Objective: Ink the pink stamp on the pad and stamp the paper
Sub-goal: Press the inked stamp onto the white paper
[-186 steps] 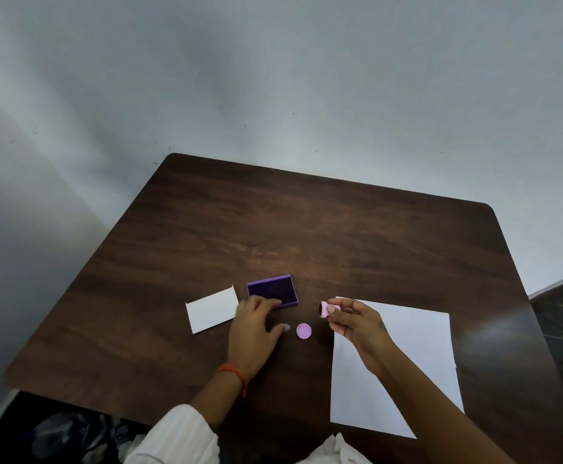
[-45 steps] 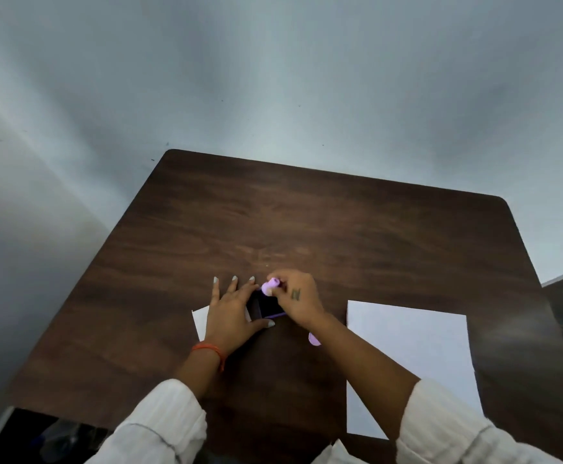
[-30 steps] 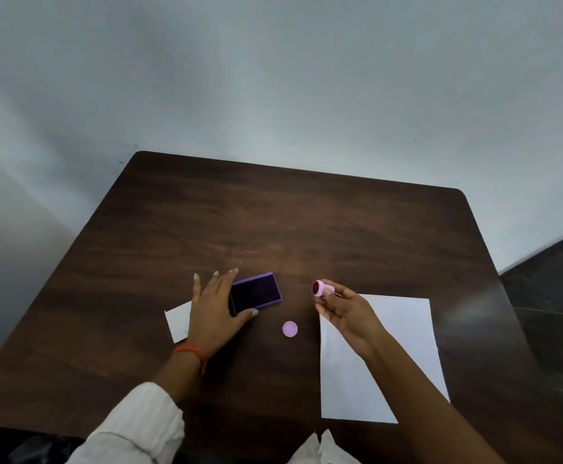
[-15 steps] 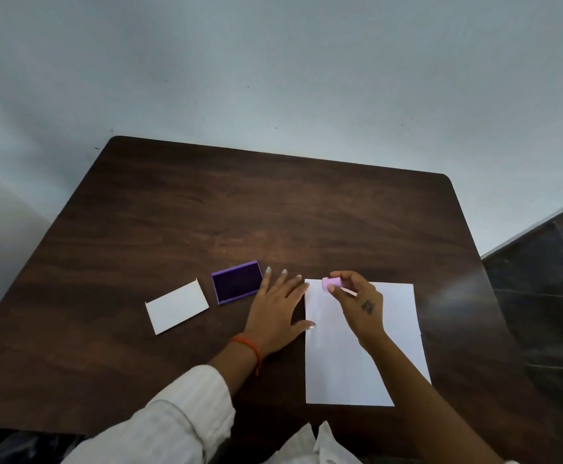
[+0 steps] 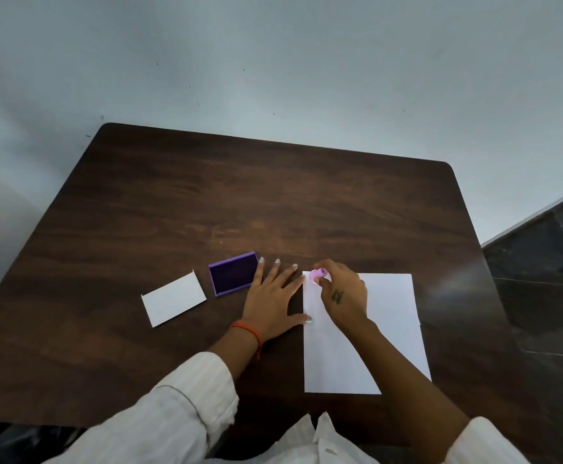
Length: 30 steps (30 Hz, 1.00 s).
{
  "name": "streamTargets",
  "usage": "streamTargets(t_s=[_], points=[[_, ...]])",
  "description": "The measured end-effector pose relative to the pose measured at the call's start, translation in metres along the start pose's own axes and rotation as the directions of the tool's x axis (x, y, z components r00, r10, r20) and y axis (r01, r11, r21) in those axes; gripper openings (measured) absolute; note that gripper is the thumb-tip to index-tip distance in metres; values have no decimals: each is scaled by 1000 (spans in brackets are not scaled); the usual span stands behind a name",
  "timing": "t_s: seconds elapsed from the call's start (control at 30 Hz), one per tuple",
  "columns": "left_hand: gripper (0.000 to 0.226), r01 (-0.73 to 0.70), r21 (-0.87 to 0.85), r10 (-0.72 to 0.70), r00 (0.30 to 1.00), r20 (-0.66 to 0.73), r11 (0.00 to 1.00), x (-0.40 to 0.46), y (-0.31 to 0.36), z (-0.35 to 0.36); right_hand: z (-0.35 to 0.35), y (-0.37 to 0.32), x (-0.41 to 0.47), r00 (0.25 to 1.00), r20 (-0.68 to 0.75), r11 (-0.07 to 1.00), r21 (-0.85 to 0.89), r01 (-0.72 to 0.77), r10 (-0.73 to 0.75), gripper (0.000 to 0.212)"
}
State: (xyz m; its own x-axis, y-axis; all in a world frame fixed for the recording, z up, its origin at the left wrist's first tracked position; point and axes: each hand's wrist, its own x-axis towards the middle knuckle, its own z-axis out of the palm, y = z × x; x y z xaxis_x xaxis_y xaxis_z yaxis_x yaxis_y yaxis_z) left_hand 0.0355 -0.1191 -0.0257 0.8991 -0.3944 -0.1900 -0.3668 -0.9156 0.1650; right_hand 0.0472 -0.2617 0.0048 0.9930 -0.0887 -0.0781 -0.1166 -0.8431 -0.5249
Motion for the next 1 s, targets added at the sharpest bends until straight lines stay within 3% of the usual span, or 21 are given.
streamTargets(t_s=[0.37, 0.63, 1.0], points=[[84, 8, -44, -8, 1000, 4, 999, 0, 0, -1, 6, -7, 4, 993, 122, 975, -222, 25, 2, 28], [86, 49, -118, -51, 999, -12, 992, -1, 1, -3, 14, -8, -1, 977, 69, 938, -273, 215, -204, 27], [88, 63, -148, -66, 998, -19, 987, 2, 0, 3, 11, -6, 2, 959, 160, 922, -276, 272, -235, 31]])
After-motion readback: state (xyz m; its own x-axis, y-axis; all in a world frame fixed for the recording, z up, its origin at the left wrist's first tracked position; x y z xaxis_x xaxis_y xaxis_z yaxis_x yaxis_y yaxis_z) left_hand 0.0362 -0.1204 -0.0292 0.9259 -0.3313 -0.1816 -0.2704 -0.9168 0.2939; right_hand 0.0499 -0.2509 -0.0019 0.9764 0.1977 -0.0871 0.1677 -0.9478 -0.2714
